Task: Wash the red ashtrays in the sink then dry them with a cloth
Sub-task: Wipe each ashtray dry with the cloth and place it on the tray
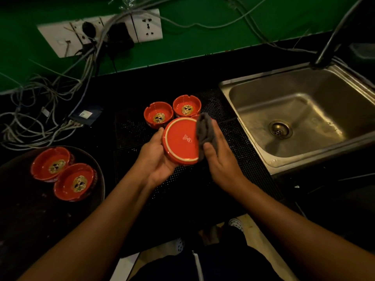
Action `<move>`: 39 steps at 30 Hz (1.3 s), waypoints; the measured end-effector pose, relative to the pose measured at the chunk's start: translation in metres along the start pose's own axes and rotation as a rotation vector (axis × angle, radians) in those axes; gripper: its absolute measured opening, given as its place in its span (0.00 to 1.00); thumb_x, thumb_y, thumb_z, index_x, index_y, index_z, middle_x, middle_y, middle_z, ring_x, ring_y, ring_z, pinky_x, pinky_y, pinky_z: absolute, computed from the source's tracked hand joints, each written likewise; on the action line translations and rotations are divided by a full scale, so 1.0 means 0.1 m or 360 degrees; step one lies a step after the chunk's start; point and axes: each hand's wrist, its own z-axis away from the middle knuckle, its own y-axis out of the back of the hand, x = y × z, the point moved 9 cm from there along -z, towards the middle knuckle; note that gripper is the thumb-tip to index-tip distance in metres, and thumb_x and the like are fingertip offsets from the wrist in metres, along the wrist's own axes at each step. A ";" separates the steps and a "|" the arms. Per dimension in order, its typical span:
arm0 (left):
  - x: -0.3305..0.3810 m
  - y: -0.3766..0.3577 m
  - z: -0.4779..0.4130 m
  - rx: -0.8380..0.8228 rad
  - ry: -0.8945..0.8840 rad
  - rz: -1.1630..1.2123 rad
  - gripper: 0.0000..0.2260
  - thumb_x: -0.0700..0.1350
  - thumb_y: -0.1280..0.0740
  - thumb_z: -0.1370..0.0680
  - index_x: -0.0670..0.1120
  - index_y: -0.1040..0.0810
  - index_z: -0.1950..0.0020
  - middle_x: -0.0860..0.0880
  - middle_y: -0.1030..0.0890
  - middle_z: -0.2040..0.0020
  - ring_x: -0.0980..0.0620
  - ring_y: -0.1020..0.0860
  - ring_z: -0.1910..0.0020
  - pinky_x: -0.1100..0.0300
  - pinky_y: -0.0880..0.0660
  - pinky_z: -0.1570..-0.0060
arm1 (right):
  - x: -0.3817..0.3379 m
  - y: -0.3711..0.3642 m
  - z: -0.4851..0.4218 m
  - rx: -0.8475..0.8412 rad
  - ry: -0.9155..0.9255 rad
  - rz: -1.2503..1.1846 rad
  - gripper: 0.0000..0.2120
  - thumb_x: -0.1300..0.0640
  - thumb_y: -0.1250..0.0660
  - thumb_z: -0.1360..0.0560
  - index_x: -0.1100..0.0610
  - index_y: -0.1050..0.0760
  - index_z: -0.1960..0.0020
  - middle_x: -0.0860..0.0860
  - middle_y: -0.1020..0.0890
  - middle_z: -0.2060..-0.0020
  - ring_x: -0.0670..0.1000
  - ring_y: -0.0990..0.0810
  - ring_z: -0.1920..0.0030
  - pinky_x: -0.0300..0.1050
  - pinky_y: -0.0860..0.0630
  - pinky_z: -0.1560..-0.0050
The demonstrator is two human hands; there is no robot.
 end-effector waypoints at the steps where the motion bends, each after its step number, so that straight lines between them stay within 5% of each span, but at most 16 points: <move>1: 0.00 0.00 0.00 -0.0012 -0.0012 -0.0005 0.20 0.53 0.48 0.17 0.43 0.25 0.37 0.42 0.16 0.48 0.47 0.17 0.53 0.54 0.19 0.60 | -0.01 0.04 -0.03 0.0061 -0.0124 -0.0276 0.23 0.47 0.49 0.18 0.49 0.43 0.24 0.50 0.32 0.28 0.44 0.32 0.31 0.30 0.34 0.36; 5: -0.02 -0.03 -0.02 -0.0038 -0.0002 -0.0108 0.17 0.52 0.43 0.18 0.44 0.24 0.37 0.43 0.17 0.46 0.47 0.17 0.53 0.56 0.20 0.63 | 0.09 -0.02 -0.08 0.0057 -0.0639 -0.1070 0.18 0.43 0.43 0.22 0.52 0.25 0.40 0.53 0.16 0.47 0.51 0.18 0.46 0.44 0.22 0.45; 9: -0.04 -0.08 -0.06 -0.0111 0.0106 -0.0211 0.20 0.55 0.42 0.19 0.43 0.22 0.38 0.43 0.17 0.46 0.47 0.18 0.53 0.55 0.21 0.60 | 0.13 -0.13 -0.04 -0.0206 -0.1023 -0.1248 0.33 0.38 0.32 0.35 0.59 0.25 0.37 0.59 0.17 0.46 0.57 0.18 0.45 0.51 0.22 0.45; 12: 0.00 -0.11 -0.07 -0.0160 0.0060 -0.0278 0.18 0.54 0.42 0.20 0.44 0.22 0.40 0.45 0.17 0.51 0.48 0.18 0.56 0.54 0.21 0.59 | 0.05 -0.13 -0.04 -0.0349 -0.1002 -0.1180 0.33 0.38 0.31 0.35 0.60 0.24 0.39 0.59 0.16 0.48 0.57 0.16 0.48 0.50 0.21 0.49; 16: 0.14 -0.07 -0.10 0.0051 -0.0156 -0.0598 0.14 0.56 0.42 0.19 0.49 0.22 0.44 0.48 0.16 0.50 0.49 0.18 0.53 0.53 0.22 0.57 | -0.13 -0.05 -0.09 -0.0176 -0.0736 -0.1246 0.21 0.44 0.32 0.33 0.58 0.22 0.47 0.57 0.15 0.54 0.55 0.15 0.53 0.47 0.20 0.54; 19: 0.18 -0.09 -0.11 0.0020 -0.0270 -0.0691 0.18 0.62 0.45 0.21 0.54 0.26 0.38 0.49 0.22 0.41 0.45 0.23 0.42 0.47 0.23 0.48 | -0.21 0.08 -0.15 -0.0045 -0.0525 -0.0950 0.14 0.46 0.32 0.31 0.54 0.20 0.51 0.52 0.14 0.59 0.51 0.15 0.56 0.44 0.21 0.56; 22: -0.09 -0.34 -0.02 -0.0394 0.0045 -0.0374 0.28 0.69 0.45 0.27 0.55 0.27 0.34 0.47 0.22 0.36 0.43 0.24 0.38 0.38 0.28 0.41 | -0.30 0.07 -0.19 -0.0063 -0.0305 -0.0559 0.06 0.51 0.29 0.28 0.52 0.20 0.53 0.47 0.14 0.60 0.46 0.16 0.57 0.42 0.20 0.55; 24: -0.13 -0.42 0.02 -0.0448 0.0172 -0.0152 0.32 0.70 0.47 0.26 0.48 0.24 0.36 0.42 0.20 0.40 0.42 0.22 0.40 0.41 0.27 0.40 | -0.38 -0.02 -0.19 -0.0128 -0.0166 -0.0246 0.05 0.53 0.28 0.27 0.53 0.20 0.53 0.49 0.15 0.60 0.46 0.17 0.58 0.44 0.20 0.55; 28: -0.09 -0.35 -0.01 -0.0421 0.0228 0.0110 0.31 0.66 0.43 0.25 0.38 0.19 0.49 0.39 0.17 0.55 0.44 0.17 0.56 0.54 0.20 0.57 | -0.54 -0.25 -0.11 -0.0423 0.0180 0.0277 0.08 0.50 0.29 0.27 0.55 0.21 0.54 0.50 0.18 0.61 0.48 0.19 0.61 0.50 0.22 0.58; 32: -0.18 -0.22 -0.03 -0.0444 0.0274 0.0197 0.28 0.62 0.44 0.23 0.41 0.15 0.51 0.39 0.17 0.51 0.44 0.17 0.53 0.52 0.21 0.52 | -0.55 -0.08 -0.15 -0.0479 -0.0038 0.0058 0.13 0.45 0.31 0.27 0.45 0.22 0.44 0.46 0.16 0.54 0.43 0.18 0.53 0.49 0.19 0.51; 36: -0.20 -0.23 -0.03 -0.0438 0.0262 0.0367 0.26 0.61 0.43 0.23 0.42 0.17 0.45 0.40 0.18 0.47 0.43 0.18 0.49 0.47 0.23 0.47 | -0.60 -0.06 -0.23 -0.0515 -0.0022 0.0426 0.22 0.34 0.39 0.27 0.44 0.35 0.39 0.40 0.24 0.48 0.41 0.23 0.49 0.48 0.20 0.48; 39: -0.23 -0.23 -0.04 -0.0407 0.0251 0.0416 0.25 0.61 0.43 0.23 0.43 0.16 0.52 0.42 0.17 0.54 0.45 0.18 0.54 0.51 0.21 0.53 | -0.65 -0.26 -0.22 -0.0663 0.0064 0.0603 0.23 0.35 0.46 0.24 0.47 0.30 0.36 0.45 0.29 0.40 0.45 0.29 0.41 0.48 0.29 0.38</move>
